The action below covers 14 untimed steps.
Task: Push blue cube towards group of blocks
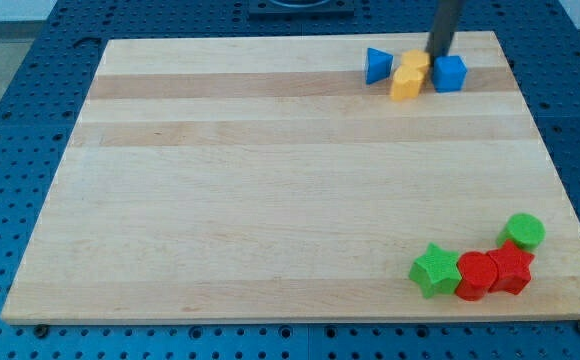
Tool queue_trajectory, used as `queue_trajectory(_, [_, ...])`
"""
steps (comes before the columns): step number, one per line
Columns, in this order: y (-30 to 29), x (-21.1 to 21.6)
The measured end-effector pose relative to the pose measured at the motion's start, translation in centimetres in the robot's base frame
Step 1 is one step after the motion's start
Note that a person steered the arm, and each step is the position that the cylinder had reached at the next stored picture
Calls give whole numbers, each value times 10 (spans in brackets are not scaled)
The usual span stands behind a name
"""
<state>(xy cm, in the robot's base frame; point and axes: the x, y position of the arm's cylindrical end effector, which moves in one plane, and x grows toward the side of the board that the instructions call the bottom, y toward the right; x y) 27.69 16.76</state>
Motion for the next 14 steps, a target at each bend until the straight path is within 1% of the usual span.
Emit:
queue_trajectory(1, [-35,22])
queue_trajectory(2, [-30,4])
queue_trajectory(3, [14,-18])
queue_trajectory(4, [59,-19])
queue_trajectory(5, [64,6])
queue_trajectory(6, [60,50])
queue_trajectory(7, [58,61])
queue_trajectory(8, [75,37])
queue_trajectory(9, [91,-4])
queue_trajectory(10, [64,-20])
queue_trajectory(11, [23,-4])
queue_trajectory(12, [0,5])
queue_trajectory(14, [-1,8])
